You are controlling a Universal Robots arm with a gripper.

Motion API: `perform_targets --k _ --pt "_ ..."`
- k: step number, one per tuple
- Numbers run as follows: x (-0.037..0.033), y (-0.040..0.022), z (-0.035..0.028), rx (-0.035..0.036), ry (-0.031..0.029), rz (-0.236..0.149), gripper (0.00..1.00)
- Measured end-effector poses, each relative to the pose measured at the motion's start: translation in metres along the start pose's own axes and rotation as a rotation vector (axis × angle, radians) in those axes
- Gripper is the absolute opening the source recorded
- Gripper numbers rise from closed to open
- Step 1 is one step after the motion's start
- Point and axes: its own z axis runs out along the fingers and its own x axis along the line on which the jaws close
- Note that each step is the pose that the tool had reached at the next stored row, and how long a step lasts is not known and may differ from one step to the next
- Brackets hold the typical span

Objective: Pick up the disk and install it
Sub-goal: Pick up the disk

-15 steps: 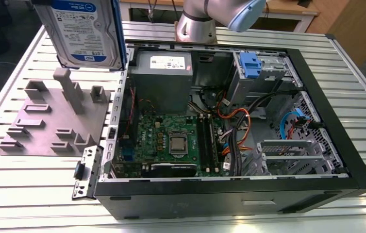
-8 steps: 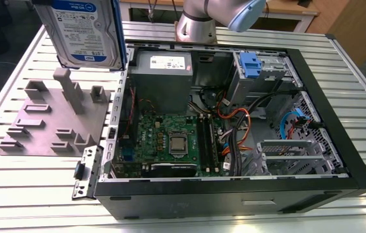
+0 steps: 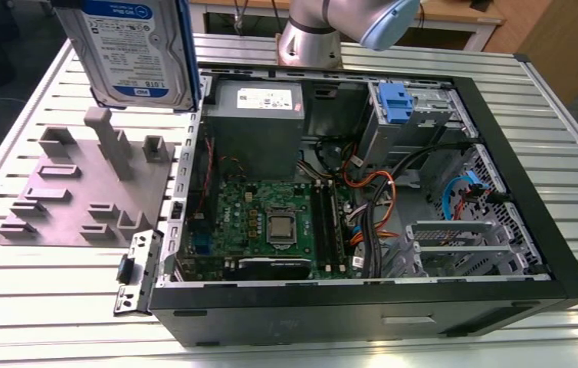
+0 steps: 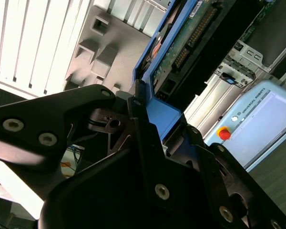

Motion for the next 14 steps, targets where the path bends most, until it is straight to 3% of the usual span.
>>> perform_targets --k 14 --pt "-0.0004 -0.0088 0.0003 0.0001 0.0000 0.000 0.36"
